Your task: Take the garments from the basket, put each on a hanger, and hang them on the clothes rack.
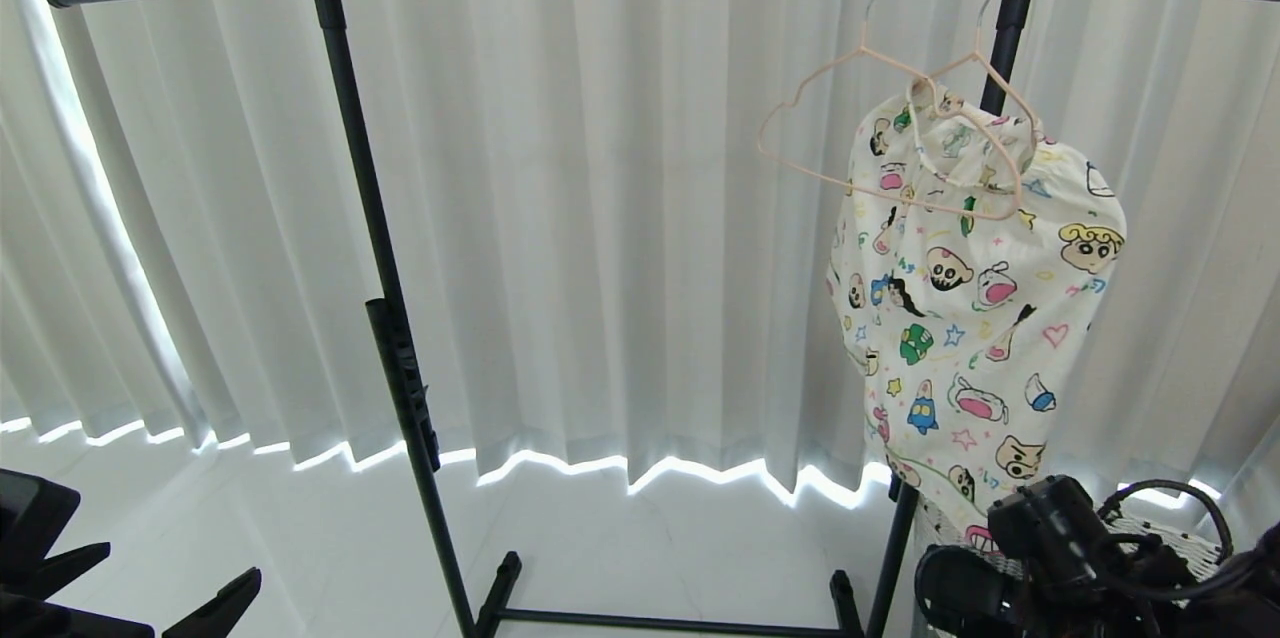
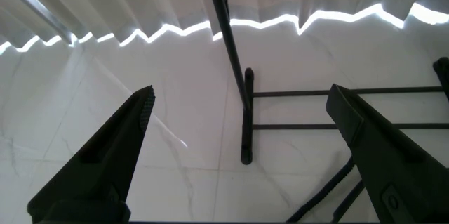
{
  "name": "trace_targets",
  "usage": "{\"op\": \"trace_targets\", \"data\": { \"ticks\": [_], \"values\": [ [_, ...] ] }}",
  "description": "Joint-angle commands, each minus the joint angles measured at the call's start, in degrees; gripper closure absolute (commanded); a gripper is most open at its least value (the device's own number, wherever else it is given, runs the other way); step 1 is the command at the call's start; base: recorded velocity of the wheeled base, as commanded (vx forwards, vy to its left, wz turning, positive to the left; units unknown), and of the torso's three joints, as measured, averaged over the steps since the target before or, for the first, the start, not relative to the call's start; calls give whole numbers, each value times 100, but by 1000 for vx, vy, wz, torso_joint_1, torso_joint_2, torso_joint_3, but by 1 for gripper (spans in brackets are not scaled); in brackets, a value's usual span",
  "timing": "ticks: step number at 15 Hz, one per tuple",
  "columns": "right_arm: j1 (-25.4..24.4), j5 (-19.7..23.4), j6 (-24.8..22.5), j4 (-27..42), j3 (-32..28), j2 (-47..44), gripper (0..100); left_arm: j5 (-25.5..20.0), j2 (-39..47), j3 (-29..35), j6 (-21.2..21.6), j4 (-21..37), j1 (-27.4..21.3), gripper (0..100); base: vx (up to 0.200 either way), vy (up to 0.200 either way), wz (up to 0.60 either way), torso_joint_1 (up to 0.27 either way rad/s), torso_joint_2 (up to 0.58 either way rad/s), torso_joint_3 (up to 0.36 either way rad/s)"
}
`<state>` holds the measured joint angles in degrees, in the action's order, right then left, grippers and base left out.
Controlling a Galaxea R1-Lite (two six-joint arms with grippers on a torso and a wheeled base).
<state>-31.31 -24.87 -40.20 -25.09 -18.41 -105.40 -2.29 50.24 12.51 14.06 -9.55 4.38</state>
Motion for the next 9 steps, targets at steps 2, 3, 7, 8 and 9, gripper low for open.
{"op": "trace_targets", "data": {
  "ticks": [2, 3, 7, 8, 9],
  "values": [
    [-464, -9, -5, 74, 197, 1004, 100, 1, -14, -11, 1, -3, 2, 0, 0, 0, 0, 0, 0, 0],
    [-473, -9, -5, 224, 4, 1197, 100, 1, -14, -11, 1, -3, 2, 0, 0, 0, 0, 0, 0, 0],
    [-517, 123, 689, 2403, -1754, 1804, 100, 9, -67, -38, -8, -3, 2, 0, 0, 0, 0, 0, 0, 0],
    [-693, 386, 1454, 3432, -2545, 1900, 100, 1, -128, -38, -8, -3, 2, 0, 0, 0, 0, 0, 0, 0],
    [-772, 501, 1797, 3783, -2835, 1927, 100, 1, -155, -38, 1, -3, -7, 0, 0, 0, 0, 0, 0, 0]
  ]
}}
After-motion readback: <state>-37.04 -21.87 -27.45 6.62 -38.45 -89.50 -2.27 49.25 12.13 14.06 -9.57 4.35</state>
